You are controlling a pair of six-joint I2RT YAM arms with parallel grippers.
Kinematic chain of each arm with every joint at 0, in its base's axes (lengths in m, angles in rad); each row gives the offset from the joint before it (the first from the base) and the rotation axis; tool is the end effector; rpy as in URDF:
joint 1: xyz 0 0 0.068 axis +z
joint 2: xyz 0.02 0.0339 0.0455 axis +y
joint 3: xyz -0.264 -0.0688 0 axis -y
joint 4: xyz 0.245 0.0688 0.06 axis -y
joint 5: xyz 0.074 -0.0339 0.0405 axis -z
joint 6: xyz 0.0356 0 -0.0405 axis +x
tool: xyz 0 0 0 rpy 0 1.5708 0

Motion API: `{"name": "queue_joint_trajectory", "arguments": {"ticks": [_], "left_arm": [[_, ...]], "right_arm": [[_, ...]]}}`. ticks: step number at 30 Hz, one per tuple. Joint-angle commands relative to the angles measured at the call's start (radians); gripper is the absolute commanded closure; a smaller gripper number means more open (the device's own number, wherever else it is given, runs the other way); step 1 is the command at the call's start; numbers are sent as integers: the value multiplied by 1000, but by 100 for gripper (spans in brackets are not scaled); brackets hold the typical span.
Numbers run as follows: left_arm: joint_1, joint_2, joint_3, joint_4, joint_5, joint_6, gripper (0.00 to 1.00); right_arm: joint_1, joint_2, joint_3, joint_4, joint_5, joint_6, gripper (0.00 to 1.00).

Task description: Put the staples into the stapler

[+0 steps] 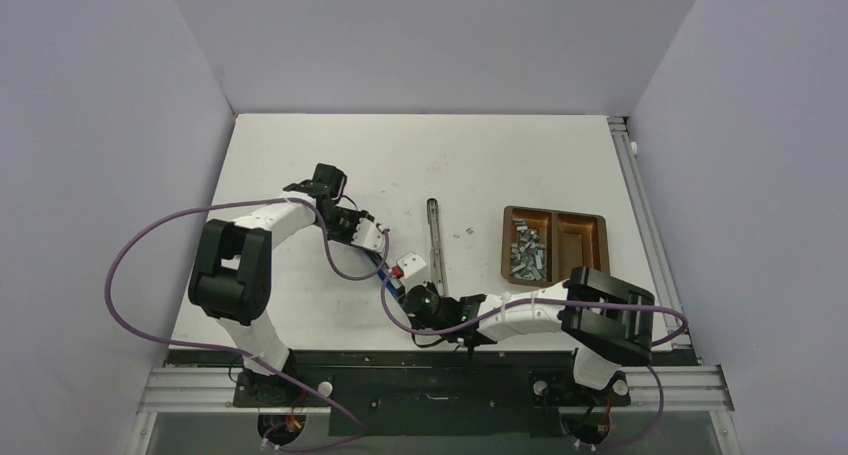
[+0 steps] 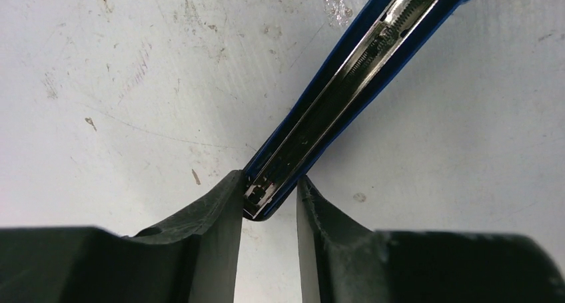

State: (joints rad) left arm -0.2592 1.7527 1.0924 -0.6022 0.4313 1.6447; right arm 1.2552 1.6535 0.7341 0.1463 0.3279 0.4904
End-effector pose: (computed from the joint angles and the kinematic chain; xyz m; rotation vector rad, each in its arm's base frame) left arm 0.3155 -0.0991 0.1689 2.1921 1.4513 -0.1822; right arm 0.1087 0.2960 0.1429 -0.7224 2.2338 0.5072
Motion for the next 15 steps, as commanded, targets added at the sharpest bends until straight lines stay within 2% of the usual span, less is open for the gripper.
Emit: {"name": "queue_joint_trajectory", "arguments": {"ticks": [1, 15], "left_arm": [[-6, -46, 60, -54, 38, 21, 76], [-111, -192, 87, -200, 88, 22, 77]], "right_arm": [[-11, -31, -15, 41, 0, 24, 91], [-37, 4, -30, 128, -4, 40, 91]]}}
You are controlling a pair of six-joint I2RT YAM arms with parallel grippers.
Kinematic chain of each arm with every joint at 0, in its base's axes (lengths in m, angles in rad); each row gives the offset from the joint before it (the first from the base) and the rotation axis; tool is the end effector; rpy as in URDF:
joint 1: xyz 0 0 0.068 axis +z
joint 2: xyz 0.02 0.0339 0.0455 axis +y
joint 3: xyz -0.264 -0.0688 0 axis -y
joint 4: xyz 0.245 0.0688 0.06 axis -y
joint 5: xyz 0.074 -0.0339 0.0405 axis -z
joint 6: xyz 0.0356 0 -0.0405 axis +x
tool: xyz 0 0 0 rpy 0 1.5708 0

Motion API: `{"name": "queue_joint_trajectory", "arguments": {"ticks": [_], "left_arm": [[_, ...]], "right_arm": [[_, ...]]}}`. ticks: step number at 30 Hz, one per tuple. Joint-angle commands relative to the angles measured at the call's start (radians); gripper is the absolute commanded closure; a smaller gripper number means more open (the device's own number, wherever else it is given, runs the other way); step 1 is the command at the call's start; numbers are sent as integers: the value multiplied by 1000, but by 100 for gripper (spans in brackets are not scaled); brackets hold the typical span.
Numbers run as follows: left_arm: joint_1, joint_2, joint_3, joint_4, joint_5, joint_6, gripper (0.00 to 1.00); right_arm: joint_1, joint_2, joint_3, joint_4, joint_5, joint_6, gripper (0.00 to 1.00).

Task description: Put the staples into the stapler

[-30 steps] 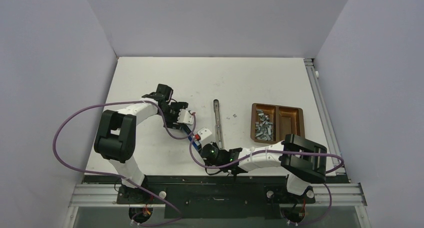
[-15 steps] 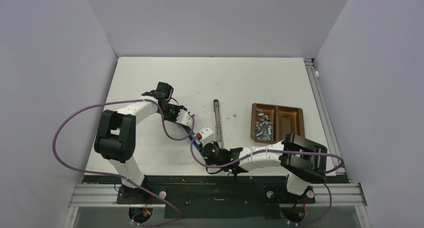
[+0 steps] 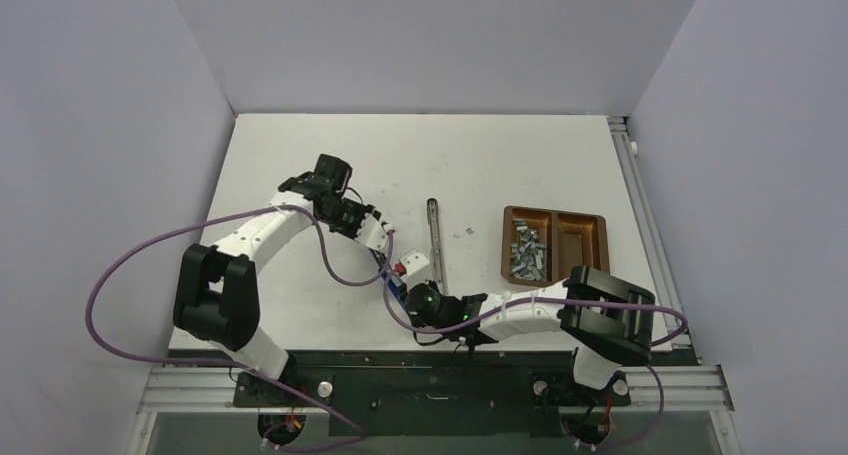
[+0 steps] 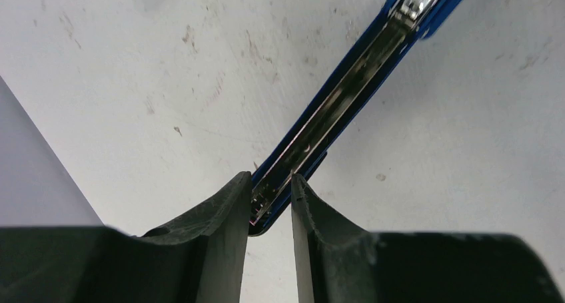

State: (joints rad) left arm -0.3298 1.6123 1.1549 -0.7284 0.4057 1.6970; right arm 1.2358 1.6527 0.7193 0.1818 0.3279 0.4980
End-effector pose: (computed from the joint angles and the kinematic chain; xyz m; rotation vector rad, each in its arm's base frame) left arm 0.2957 -0.1161 0.2240 2.2535 1.2823 -0.0942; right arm 0.1142 0.2931 0.1419 -0.6822 2.2275 0.5203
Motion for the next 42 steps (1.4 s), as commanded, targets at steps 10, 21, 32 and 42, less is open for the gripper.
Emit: {"name": "queue_joint_trajectory", "arguments": {"ticks": [10, 21, 32, 42], "left_arm": [[-95, -109, 25, -87, 114, -122, 80], [101, 59, 59, -46, 103, -77, 19], [126, 238, 143, 16, 150, -38, 18], [146, 303, 108, 45, 52, 22, 30]], "right_arm": [[-32, 68, -4, 158, 5, 43, 91], [-32, 20, -37, 123, -7, 27, 91], [-32, 25, -19, 88, -16, 21, 91], [-34, 17, -19, 53, -31, 10, 91]]}}
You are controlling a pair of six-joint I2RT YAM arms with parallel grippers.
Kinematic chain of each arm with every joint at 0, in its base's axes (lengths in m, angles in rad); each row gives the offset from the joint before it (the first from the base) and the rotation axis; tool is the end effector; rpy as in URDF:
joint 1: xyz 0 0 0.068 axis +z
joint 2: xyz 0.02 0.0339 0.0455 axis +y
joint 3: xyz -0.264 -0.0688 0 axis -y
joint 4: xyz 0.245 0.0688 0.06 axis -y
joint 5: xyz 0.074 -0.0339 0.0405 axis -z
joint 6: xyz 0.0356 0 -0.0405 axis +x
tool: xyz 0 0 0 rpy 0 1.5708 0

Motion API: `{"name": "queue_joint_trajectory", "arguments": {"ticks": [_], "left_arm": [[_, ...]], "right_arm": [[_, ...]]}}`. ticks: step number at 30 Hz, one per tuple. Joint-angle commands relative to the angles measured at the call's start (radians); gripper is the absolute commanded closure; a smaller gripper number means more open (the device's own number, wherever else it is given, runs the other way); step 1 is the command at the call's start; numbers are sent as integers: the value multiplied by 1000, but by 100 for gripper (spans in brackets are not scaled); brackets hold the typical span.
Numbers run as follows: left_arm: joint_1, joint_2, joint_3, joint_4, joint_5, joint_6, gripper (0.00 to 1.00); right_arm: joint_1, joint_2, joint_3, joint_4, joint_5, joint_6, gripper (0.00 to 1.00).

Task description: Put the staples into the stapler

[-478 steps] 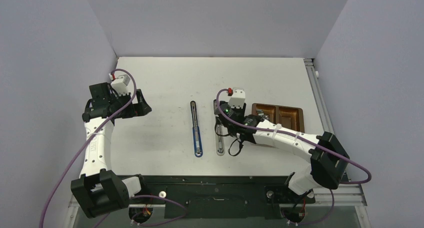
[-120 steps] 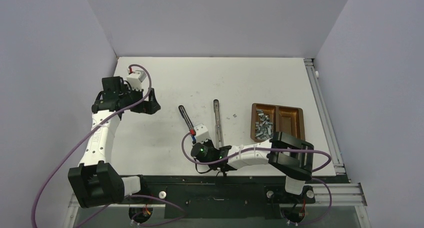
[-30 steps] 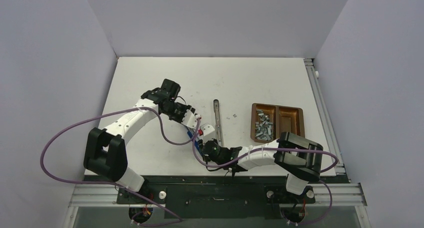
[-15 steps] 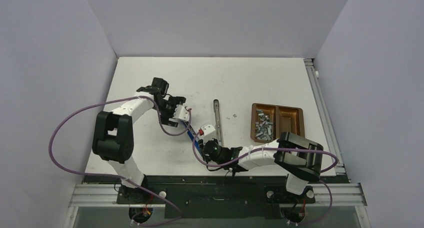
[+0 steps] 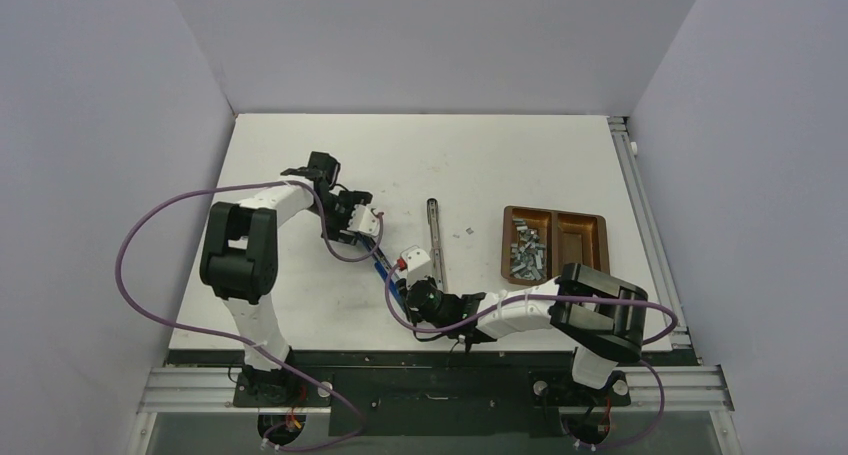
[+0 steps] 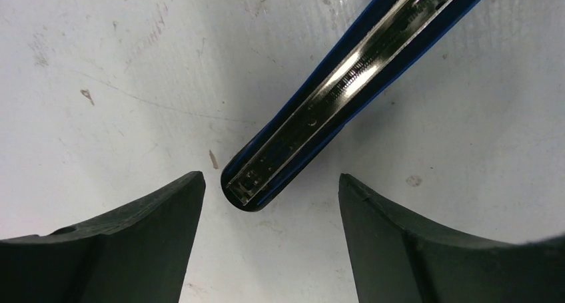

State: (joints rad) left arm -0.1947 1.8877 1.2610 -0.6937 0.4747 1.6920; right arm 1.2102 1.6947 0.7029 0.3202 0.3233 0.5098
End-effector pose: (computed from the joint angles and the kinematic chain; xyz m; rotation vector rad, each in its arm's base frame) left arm 0.3521 -0.0860 0.1669 2.1751 1.4785 -0.2407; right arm 0.1239 0.2966 0.1362 -0.6082 2.1833 0.5859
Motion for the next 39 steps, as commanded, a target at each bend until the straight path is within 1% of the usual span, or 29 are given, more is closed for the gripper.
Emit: {"name": "queue_joint_trajectory", "arguments": {"ticks": [1, 2, 6, 8, 12, 15, 19, 24, 29, 33, 39], "left_arm": [[15, 27, -5, 11, -14, 31, 34], [16, 23, -13, 21, -10, 31, 36], [11, 11, -24, 26, 25, 38, 53], [3, -1, -28, 6, 46, 59, 59], [-23, -41, -47, -25, 76, 97, 62], [-48, -76, -47, -68, 88, 129, 69], [-60, -145, -55, -116, 121, 146, 77], [-79, -256, -85, -155, 187, 138, 77], [-122, -360, -161, -170, 225, 151, 77], [-151, -397, -216, -155, 228, 159, 77], [-196, -417, -235, -160, 236, 146, 77]], "right_arm": [[-9, -29, -5, -88, -30, -4, 91], [-9, -33, -7, -90, -32, -6, 91], [-6, -41, -11, -90, -39, -20, 91], [-7, -41, -11, -88, -41, -26, 91], [-6, -30, -3, -82, -40, -35, 91], [-6, -19, 6, -78, -32, -40, 91], [-6, -5, 19, -73, -20, -41, 91], [-7, 6, 18, -46, 4, -30, 91], [-8, 27, 23, -19, 13, -16, 91], [-6, 37, 30, -9, 21, -10, 91], [-5, 56, 47, 4, 37, -10, 91]]}}
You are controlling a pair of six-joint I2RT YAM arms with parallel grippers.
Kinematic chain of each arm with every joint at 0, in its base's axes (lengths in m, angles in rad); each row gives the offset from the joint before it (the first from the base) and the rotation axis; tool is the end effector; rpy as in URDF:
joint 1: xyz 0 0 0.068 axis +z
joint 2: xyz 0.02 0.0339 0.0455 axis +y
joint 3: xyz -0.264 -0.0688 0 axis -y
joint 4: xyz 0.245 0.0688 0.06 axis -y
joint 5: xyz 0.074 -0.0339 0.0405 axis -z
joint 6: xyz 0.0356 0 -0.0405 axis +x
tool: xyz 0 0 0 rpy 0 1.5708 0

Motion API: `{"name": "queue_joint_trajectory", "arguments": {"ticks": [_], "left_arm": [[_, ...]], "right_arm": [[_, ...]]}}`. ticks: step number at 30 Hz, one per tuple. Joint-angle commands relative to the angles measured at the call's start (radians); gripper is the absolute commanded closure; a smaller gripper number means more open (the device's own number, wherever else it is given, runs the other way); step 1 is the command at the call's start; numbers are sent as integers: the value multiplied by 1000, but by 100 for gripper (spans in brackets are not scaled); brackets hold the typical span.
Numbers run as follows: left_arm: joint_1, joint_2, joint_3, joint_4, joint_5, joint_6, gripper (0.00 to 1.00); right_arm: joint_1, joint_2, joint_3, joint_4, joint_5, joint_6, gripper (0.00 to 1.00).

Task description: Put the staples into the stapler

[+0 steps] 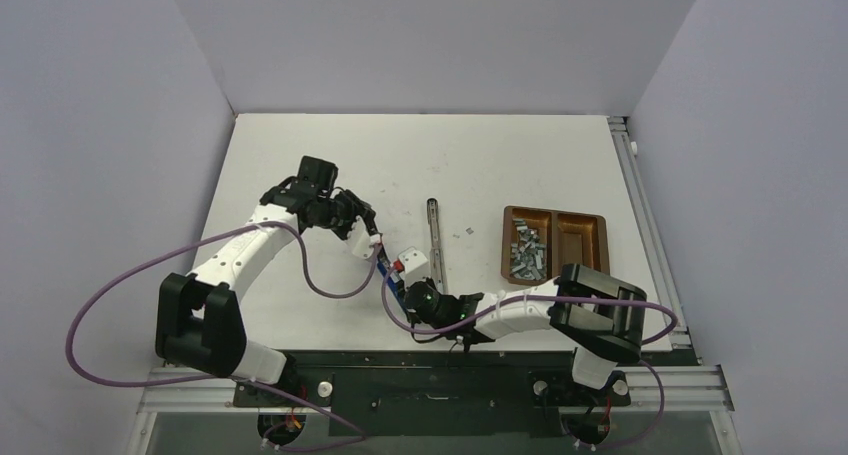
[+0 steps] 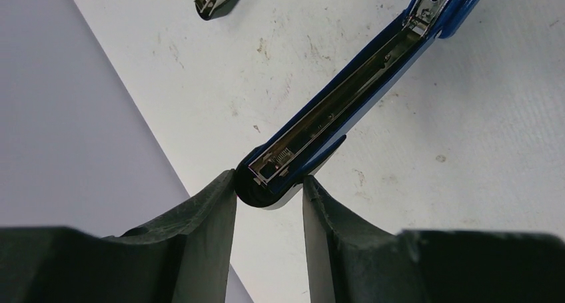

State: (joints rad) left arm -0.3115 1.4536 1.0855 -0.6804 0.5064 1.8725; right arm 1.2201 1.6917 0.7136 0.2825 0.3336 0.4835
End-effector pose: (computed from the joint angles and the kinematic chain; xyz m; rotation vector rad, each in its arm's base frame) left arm 0.2724 -0.1059 0.2524 2.2297 0.9684 0.0102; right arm 0.1213 0.2975 0.1369 -0.6510 2.1839 0.5479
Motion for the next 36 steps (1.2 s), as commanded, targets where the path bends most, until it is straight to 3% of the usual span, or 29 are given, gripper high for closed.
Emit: {"name": "queue_joint_trajectory", "arguments": {"ticks": [1, 15, 18, 26, 36], "left_arm": [[-90, 11, -57, -173, 209, -44, 77], [-178, -110, -82, -174, 236, -189, 74], [-178, -135, -69, -168, 240, -277, 72], [-173, -219, -46, -42, 248, -620, 51], [-45, -275, -19, 51, 230, -1026, 48]], "right_arm": [[-15, 64, 39, 47, 30, 17, 91], [-5, 139, 93, 116, 96, 23, 91], [-6, 142, 97, 122, 102, 28, 88], [-1, 110, 80, 138, 103, 27, 69], [7, 61, 87, 117, 77, 6, 59]]}}
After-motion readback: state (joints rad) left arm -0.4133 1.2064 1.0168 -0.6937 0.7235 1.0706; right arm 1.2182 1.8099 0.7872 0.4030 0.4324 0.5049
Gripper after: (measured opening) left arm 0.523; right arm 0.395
